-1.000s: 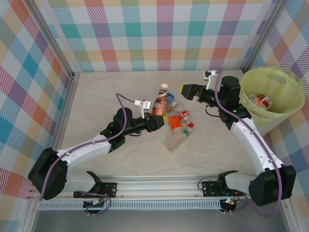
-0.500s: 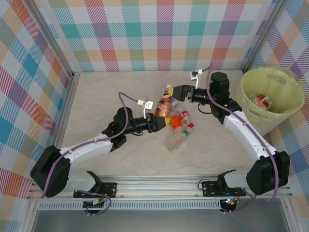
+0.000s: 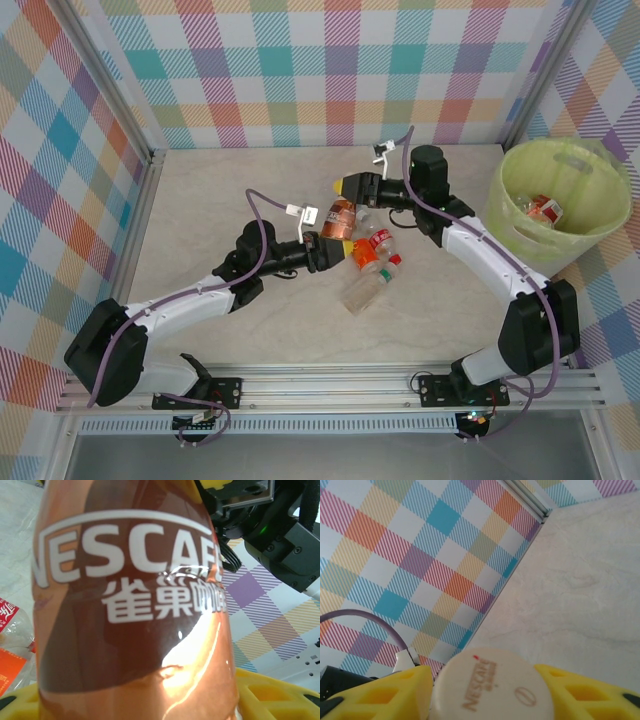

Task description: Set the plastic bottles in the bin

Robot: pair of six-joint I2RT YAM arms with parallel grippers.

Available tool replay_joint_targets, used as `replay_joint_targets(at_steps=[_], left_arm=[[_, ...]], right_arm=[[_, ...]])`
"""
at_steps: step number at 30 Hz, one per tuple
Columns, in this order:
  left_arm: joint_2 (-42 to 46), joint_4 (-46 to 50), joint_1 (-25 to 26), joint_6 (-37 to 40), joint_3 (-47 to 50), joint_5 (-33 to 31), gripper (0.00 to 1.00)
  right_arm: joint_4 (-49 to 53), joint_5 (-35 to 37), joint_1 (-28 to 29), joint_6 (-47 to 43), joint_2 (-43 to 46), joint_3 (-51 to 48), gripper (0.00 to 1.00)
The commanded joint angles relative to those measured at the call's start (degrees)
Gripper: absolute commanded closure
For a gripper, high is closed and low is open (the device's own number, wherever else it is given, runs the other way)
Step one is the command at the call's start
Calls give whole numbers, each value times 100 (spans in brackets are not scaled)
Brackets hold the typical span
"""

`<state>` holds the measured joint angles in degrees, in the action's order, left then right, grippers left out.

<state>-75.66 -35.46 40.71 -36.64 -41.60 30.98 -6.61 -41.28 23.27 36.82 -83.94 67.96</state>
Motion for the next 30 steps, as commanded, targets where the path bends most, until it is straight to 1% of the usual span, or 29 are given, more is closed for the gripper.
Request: replay_joint_targets(at_steps=[1, 3, 4, 6, 8, 10, 12, 15, 17, 19, 22, 26, 30], left_arm=[[-23, -20, -54, 64, -127, -150, 53], [-40, 79, -54, 77, -128, -178, 50], [-50, 139, -54, 68, -138, -208, 46], [-40, 311, -54, 72, -163, -294, 32], [-21, 367, -54, 111, -126, -390, 13], [37, 395, -59, 152, -70, -520, 1], [109, 488, -54, 203, -19, -688, 0], [224, 802, -65, 255, 23, -1043, 0], [261, 1218, -63, 286, 4, -1452, 0], [258, 1616, -63, 303, -11, -1826, 0], [208, 1926, -63, 287, 14, -2090, 0], [50, 2033, -63, 239, 34, -2177, 0], [-114, 2052, -63, 206, 5, -2245, 0]], right_arm=[[-303, -19, 29, -104, 188, 80, 53], [-297, 90, 29, -170, 270, 14, 56], [-300, 160, 29, -193, 314, -18, 58], [-282, 266, 28, -244, 390, -59, 59], [-213, 471, 32, -309, 462, -90, 60], [-2, 999, 26, -412, 548, -108, 61], [338, 1671, 21, -588, 647, -116, 62], [1023, 2916, 12, -750, 772, -44, 63], [1542, 3776, 3, -853, 847, 52, 63], [1799, 4328, -6, -997, 967, 77, 63], [1865, 4828, -18, -1337, 1260, 19, 62], [1905, 5489, -41, -1906, 1669, 43, 61], [1654, 6309, -55, -2667, 2052, 41, 61]])
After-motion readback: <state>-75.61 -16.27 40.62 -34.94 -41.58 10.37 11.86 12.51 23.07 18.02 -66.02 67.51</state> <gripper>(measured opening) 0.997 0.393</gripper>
